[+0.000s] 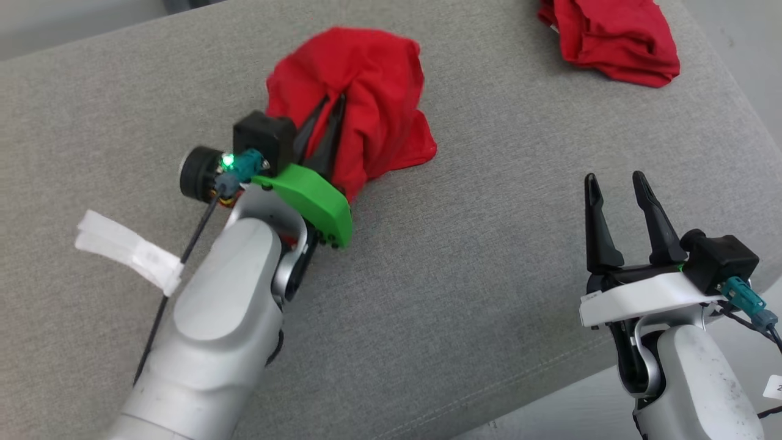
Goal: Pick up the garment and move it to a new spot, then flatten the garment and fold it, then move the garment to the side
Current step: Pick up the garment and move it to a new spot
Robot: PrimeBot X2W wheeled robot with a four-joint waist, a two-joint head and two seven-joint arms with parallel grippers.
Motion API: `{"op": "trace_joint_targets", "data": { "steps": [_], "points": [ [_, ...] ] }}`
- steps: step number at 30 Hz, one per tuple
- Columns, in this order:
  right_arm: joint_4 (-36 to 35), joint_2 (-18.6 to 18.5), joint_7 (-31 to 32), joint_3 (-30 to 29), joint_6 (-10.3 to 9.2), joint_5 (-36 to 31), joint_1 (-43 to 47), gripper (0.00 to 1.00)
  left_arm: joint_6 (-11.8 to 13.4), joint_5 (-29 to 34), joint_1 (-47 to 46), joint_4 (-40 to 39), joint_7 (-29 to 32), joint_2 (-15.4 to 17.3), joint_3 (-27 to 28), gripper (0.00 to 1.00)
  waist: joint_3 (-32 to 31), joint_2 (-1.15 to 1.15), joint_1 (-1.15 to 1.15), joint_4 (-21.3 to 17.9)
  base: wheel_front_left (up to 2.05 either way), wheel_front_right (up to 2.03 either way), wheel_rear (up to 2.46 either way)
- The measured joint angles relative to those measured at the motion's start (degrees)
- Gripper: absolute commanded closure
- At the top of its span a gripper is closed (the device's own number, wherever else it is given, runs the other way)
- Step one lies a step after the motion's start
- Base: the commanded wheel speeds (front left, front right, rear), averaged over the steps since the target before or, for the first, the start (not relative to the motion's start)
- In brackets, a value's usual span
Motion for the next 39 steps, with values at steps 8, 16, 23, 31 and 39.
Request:
{"op": "trace_joint_targets", "data": {
  "steps": [8, 16, 23, 31, 39],
  "points": [
    [0.4, 0.0, 0.0, 0.0, 0.00, -0.6, 0.1, 0.00, 1.4, -0.5, 2.3, 1.7, -4.4, -0.9, -2.6, 0.00, -1.3, 0.00, 0.00, 2.8, 0.00, 0.00, 0.00],
    [0.4, 0.0, 0.0, -0.9, 0.00, -1.5, 1.6, 0.00, 3.1, -0.5, 2.7, -2.2, -6.8, 0.4, -0.4, 0.00, -3.9, 0.00, 0.00, 5.7, 0.00, 0.00, 0.00],
    [0.3, 0.0, 0.0, -1.2, 0.00, -2.6, 2.6, 0.00, 5.4, -0.3, 8.6, -8.3, -7.1, 5.6, 3.9, 0.00, -6.7, 0.00, 0.00, 8.9, 0.00, 0.00, 0.00],
    [0.2, -0.5, 0.0, -1.2, 0.00, -3.2, 4.0, 0.00, 7.4, 0.1, 17.5, -16.6, -7.2, 9.7, 9.5, 0.00, -9.6, 0.00, 0.00, 12.2, 0.00, 0.00, 0.00],
    [0.2, -1.8, 0.0, -0.7, 0.00, -3.6, 4.9, 0.00, 8.3, 0.2, 25.5, -21.4, -7.2, 11.9, 13.6, 0.00, -12.1, 0.00, 0.00, 15.3, 0.00, 0.00, 0.00]
  ]
}}
